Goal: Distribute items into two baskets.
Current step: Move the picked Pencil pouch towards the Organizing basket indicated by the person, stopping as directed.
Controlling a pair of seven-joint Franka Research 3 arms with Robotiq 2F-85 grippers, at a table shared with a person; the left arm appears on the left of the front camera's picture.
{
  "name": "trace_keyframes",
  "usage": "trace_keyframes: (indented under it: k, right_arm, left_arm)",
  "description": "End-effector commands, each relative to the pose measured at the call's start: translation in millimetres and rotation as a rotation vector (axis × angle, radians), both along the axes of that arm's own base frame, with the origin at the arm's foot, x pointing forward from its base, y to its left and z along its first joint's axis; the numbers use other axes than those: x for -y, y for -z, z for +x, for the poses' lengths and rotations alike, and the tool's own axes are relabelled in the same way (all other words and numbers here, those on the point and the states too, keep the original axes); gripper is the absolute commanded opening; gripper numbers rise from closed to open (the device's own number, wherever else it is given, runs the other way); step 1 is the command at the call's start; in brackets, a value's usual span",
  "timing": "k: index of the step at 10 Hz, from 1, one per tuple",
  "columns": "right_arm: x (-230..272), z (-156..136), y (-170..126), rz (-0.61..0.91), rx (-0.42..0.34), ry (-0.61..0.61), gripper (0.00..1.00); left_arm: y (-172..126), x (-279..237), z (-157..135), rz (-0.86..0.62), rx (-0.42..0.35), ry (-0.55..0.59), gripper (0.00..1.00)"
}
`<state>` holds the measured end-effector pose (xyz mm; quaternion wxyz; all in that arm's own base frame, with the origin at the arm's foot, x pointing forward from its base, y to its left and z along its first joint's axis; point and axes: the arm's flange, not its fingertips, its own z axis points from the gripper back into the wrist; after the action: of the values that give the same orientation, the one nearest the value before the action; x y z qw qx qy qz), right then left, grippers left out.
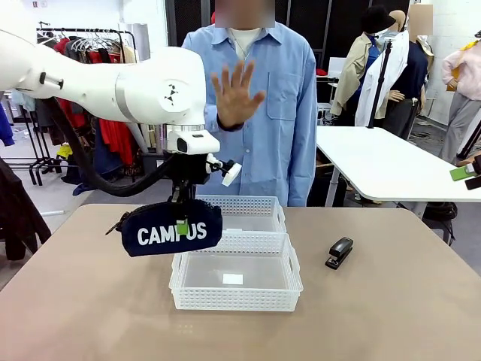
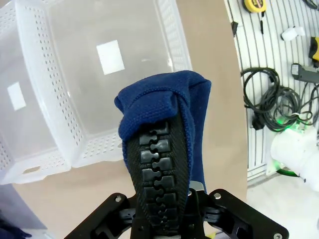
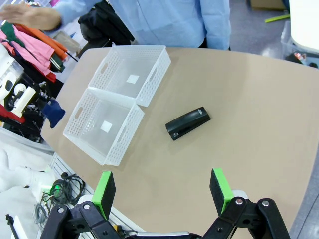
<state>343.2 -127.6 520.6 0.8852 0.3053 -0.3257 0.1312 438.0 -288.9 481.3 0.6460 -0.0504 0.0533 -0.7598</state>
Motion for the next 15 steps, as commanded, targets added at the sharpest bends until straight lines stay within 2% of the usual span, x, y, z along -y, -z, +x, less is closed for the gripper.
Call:
trace_keyframes:
  k: [1, 2, 3, 5, 7, 8, 15]
  right_arm:
    - [0, 3, -1, 0.027, 0.023, -0.008, 1.0]
    - [0, 3, -1, 0.027, 0.023, -0.008, 1.0]
    - [0, 3, -1, 0.027, 0.023, -0.008, 1.0]
    - [0, 3, -1, 0.027, 0.023, -0.008, 1.0]
    - [0, 3, -1, 0.027, 0.023, -0.008, 1.0]
    - [0, 3, -1, 0.027, 0.023, -0.008, 1.0]
    - [0, 3, -1, 0.027, 0.023, -0.008, 1.0]
  left_arm:
    - [-15, -40, -17, 0.017, 0.003, -0.073, 0.0]
    - [-25, -86, -27, 0.067, 0.05, -0.145, 0.0]
    - [-30, -129, -32, 0.066, 0.058, -0.211, 0.0]
    - [-33, -189, -41, 0.049, 0.086, -0.246, 0.0]
    - [-31, -199, -35, 0.044, 0.067, -0.246, 0.0]
    - [-39, -205, -39, 0.05, 0.064, -0.281, 0.0]
    - [-39, -205, -39, 0.05, 0.064, -0.281, 0.0]
